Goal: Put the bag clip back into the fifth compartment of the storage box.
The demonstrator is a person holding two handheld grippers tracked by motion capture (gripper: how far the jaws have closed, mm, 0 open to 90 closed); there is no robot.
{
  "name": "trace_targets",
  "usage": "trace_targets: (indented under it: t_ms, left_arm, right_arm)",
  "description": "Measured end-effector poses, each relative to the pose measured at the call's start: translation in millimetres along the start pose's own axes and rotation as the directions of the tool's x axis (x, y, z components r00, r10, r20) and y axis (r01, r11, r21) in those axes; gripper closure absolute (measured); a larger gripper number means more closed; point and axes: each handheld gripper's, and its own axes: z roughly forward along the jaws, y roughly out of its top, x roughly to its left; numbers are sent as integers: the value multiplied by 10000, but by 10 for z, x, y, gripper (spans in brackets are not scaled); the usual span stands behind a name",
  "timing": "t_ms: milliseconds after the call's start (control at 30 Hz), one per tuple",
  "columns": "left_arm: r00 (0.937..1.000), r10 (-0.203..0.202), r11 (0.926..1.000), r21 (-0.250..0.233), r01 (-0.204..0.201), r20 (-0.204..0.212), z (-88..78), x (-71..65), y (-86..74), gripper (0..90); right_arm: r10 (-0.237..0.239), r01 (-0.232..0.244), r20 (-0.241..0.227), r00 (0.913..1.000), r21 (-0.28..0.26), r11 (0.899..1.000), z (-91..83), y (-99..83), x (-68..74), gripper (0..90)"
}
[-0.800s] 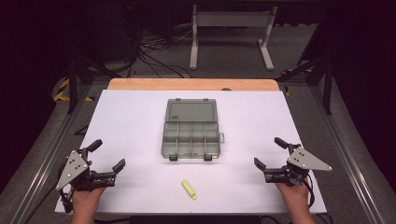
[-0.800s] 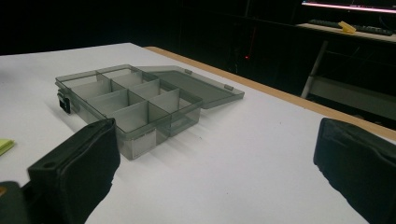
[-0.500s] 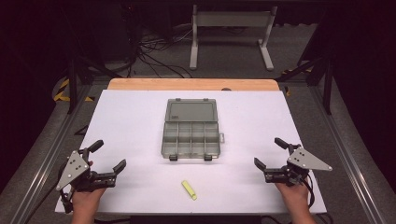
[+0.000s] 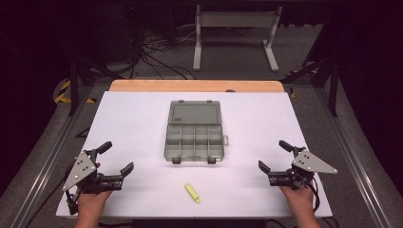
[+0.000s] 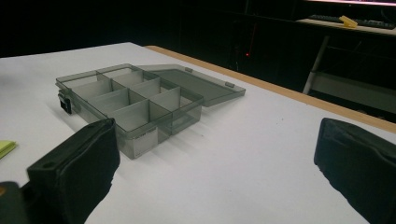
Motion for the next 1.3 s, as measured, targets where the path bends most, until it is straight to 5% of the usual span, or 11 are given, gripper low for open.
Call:
trace_targets:
  t_ms: [400, 700, 1300]
  left_arm:
    - [9931, -223, 9996, 218, 199, 1151, 317, -210, 244, 41]
    - [9803, -65, 9999, 111, 44, 1972, 538, -368, 373, 41]
    - [9575, 280, 9991, 232, -362, 2872, 817, -550, 484, 40]
  right_arm:
    - [50, -48, -138, 9999, 149, 9999, 24, -13, 1, 8]
    - [41, -37, -221, 9997, 212, 9998, 40, -17, 10, 8]
    - [36, -28, -338, 9994, 253, 9997, 52, -24, 9, 8]
